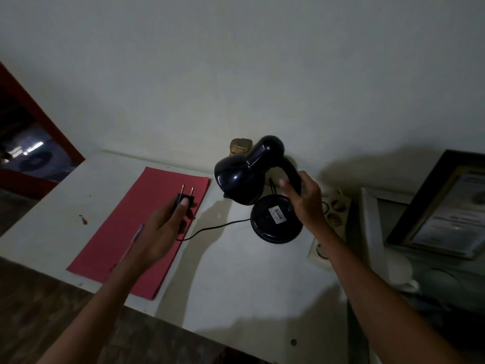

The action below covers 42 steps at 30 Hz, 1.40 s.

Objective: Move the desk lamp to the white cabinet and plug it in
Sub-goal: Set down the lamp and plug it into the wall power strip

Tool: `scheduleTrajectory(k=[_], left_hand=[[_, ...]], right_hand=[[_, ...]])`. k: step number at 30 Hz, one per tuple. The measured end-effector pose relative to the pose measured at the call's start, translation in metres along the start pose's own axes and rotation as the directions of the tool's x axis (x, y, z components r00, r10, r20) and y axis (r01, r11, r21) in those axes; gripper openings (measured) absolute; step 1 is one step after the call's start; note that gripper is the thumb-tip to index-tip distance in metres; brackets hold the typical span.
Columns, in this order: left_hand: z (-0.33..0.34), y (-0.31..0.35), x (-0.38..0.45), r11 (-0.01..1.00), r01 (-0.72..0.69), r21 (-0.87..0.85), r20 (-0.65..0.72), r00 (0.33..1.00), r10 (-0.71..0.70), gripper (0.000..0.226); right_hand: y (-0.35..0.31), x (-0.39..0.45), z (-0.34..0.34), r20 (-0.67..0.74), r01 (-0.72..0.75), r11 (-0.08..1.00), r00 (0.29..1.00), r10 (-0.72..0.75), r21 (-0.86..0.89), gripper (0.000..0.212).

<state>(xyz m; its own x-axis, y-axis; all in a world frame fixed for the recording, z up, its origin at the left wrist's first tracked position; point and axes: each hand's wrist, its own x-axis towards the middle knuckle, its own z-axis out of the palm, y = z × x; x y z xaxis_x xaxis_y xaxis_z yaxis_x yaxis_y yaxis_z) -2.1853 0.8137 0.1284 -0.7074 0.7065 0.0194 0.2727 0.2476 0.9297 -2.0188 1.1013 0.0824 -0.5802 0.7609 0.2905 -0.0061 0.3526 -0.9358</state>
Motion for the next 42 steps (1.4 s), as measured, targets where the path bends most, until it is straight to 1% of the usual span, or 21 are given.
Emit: scheduleTrajectory(k=[1,3,6,8,10,12,14,17,21,24,27,30,34,37,39,42], left_hand=[[-0.003,0.004,0.000,1.000,-0.012,0.009,0.004,1.000,0.012,0.048],[-0.010,0.013,0.002,0.998,-0.061,0.031,0.010,0.998,0.061,0.041],[-0.018,0.032,0.013,0.986,-0.158,0.052,0.005,0.987,0.158,0.026],[-0.022,0.048,0.025,0.978,-0.192,0.076,-0.012,0.981,0.193,0.025],[-0.026,0.067,0.038,0.973,-0.216,0.077,-0.019,0.976,0.218,0.033],[-0.028,0.090,0.053,0.959,-0.277,0.057,-0.020,0.960,0.279,0.036],[-0.026,0.116,0.067,0.939,-0.343,0.039,-0.016,0.939,0.344,0.037],[-0.018,0.150,0.086,0.909,-0.412,0.058,0.003,0.911,0.413,0.028],[0.006,0.190,0.104,0.900,-0.435,0.026,0.071,0.899,0.432,0.027],[0.029,0.219,0.112,0.897,-0.441,-0.032,0.090,0.892,0.442,0.028],[0.053,0.250,0.113,0.890,-0.425,-0.161,0.093,0.892,0.443,0.023],[0.077,0.275,0.113,0.876,-0.391,-0.283,0.091,0.898,0.430,0.026],[0.105,0.296,0.110,0.848,-0.179,-0.498,0.202,0.928,0.314,0.033],[0.119,0.299,0.109,0.845,-0.087,-0.528,0.291,0.916,0.276,0.035],[0.130,0.297,0.106,0.862,-0.056,-0.504,0.343,0.903,0.260,0.033],[0.148,0.292,0.102,0.869,-0.005,-0.495,0.396,0.889,0.231,0.021]], right_hand=[[-0.005,-0.003,-0.003,0.034,-0.029,0.997,0.999,0.027,0.065,0.028],[-0.019,-0.007,-0.010,0.084,-0.074,0.980,0.995,0.059,0.184,0.039],[-0.052,-0.002,-0.024,0.102,-0.060,0.974,0.994,0.038,0.219,0.055],[-0.077,0.008,-0.031,0.134,-0.041,0.984,0.991,0.017,0.174,0.061],[-0.097,0.014,-0.032,0.153,-0.050,0.989,0.988,0.028,0.137,0.054],[-0.108,0.016,-0.031,0.140,-0.065,0.987,0.989,0.044,0.147,0.044],[-0.116,0.015,-0.030,0.124,-0.086,0.983,0.990,0.066,0.163,0.042],[-0.130,0.012,-0.031,0.110,-0.088,0.983,0.991,0.071,0.159,0.040],[-0.161,0.015,-0.034,0.033,0.023,0.996,0.999,-0.025,0.084,0.043],[-0.192,0.022,-0.036,-0.039,0.123,0.991,0.992,-0.120,0.059,0.037],[-0.217,0.029,-0.037,-0.087,0.164,0.986,0.983,-0.160,0.038,0.033],[-0.230,0.038,-0.040,-0.148,0.144,0.989,0.979,-0.138,0.036,0.032],[-0.234,0.044,-0.053,-0.312,0.160,0.987,0.938,-0.148,0.013,0.033],[-0.227,0.044,-0.067,-0.433,0.165,0.980,0.880,-0.197,-0.109,0.035],[-0.220,0.042,-0.076,-0.432,0.142,0.974,0.878,-0.206,-0.175,0.035],[-0.205,0.036,-0.086,-0.434,0.130,0.960,0.871,-0.230,-0.247,0.024]])
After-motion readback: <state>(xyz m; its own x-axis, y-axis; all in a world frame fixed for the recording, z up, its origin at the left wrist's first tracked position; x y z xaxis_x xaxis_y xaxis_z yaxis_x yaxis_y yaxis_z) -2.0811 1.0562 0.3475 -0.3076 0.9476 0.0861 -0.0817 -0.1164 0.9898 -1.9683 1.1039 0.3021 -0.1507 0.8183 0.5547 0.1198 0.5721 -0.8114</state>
